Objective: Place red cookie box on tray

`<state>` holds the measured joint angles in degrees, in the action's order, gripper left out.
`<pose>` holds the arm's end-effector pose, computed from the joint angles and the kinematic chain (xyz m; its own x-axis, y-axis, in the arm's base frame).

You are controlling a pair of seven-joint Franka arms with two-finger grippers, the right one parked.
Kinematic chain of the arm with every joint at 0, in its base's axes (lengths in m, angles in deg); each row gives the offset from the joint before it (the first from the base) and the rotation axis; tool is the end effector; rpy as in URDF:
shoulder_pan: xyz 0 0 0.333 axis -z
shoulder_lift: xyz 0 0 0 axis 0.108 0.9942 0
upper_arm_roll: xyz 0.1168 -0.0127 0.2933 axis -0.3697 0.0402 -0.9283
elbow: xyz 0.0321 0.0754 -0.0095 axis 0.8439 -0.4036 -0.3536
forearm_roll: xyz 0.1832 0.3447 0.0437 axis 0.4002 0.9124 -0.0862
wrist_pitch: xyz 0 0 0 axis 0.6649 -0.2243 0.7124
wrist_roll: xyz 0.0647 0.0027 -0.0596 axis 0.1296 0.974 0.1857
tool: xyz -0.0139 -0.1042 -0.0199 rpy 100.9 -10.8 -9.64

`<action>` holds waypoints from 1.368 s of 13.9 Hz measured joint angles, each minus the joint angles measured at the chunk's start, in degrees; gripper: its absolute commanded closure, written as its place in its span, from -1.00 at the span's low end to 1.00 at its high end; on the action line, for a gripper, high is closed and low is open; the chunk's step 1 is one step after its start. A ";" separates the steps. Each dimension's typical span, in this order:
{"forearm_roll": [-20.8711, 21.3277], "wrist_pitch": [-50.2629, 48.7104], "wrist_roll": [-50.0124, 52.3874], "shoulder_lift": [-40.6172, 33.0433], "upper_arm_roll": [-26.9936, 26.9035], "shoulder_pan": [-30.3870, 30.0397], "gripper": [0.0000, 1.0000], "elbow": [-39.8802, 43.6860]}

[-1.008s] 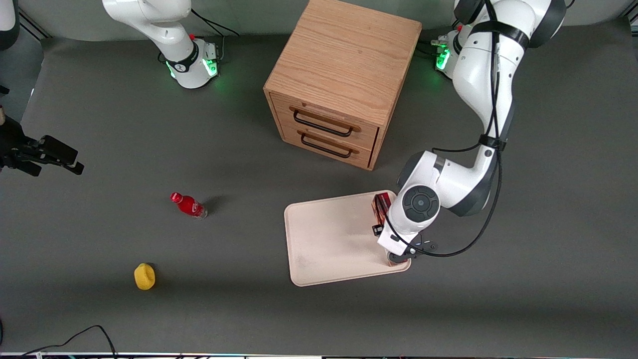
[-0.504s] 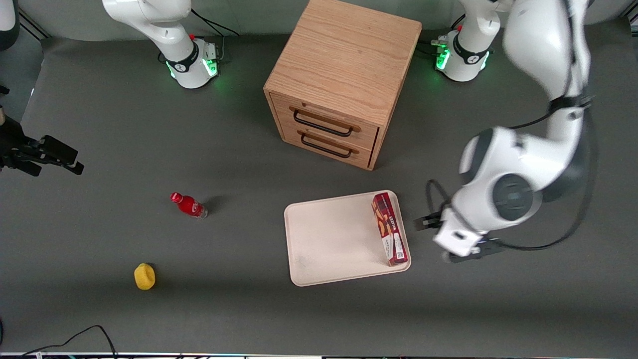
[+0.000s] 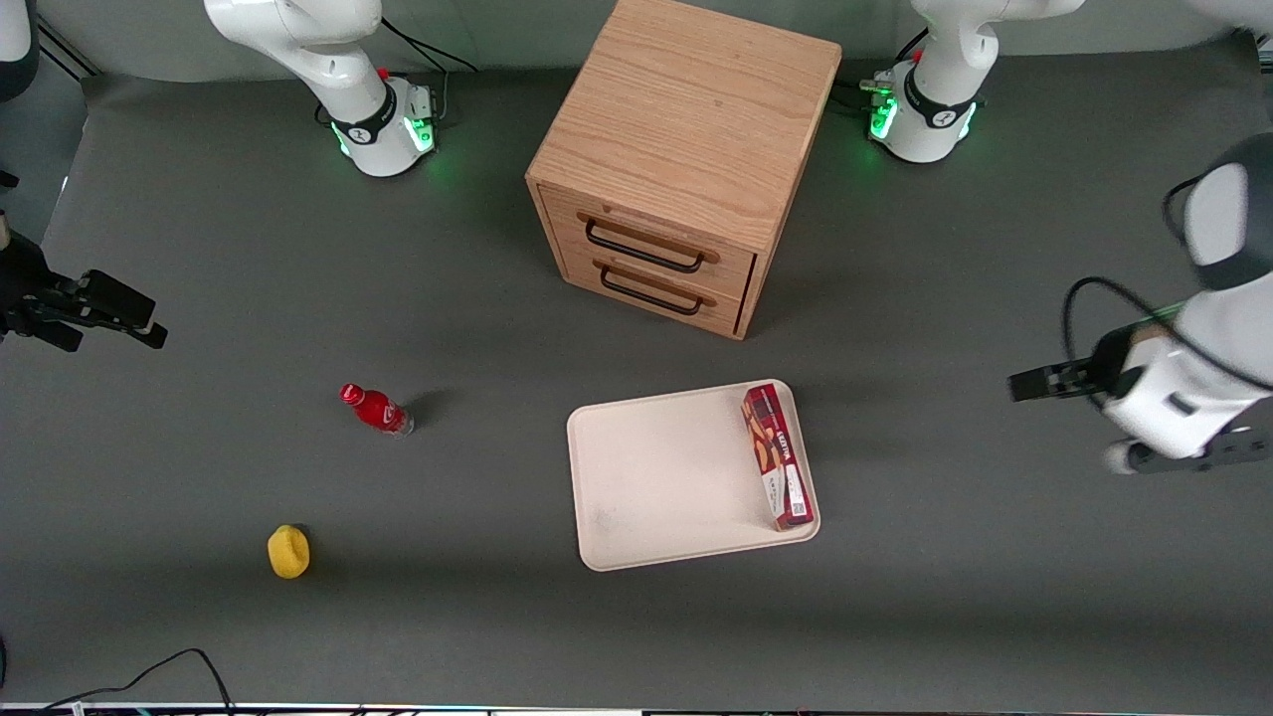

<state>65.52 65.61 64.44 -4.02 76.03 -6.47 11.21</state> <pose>0.6382 -0.0377 0.5424 0.9867 0.1069 -0.1222 0.1097 -0.9938 0.0169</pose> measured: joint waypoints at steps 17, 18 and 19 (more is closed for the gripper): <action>-0.33 1.79 -3.54 -17.27 0.19 -2.80 -1.00 -16.17; -0.64 1.98 -3.61 -17.27 0.17 -3.10 -1.00 -16.17; -0.96 2.25 -3.63 -17.27 0.14 -3.25 -1.00 -16.17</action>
<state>64.56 67.86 60.81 -21.28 76.17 -9.72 -4.96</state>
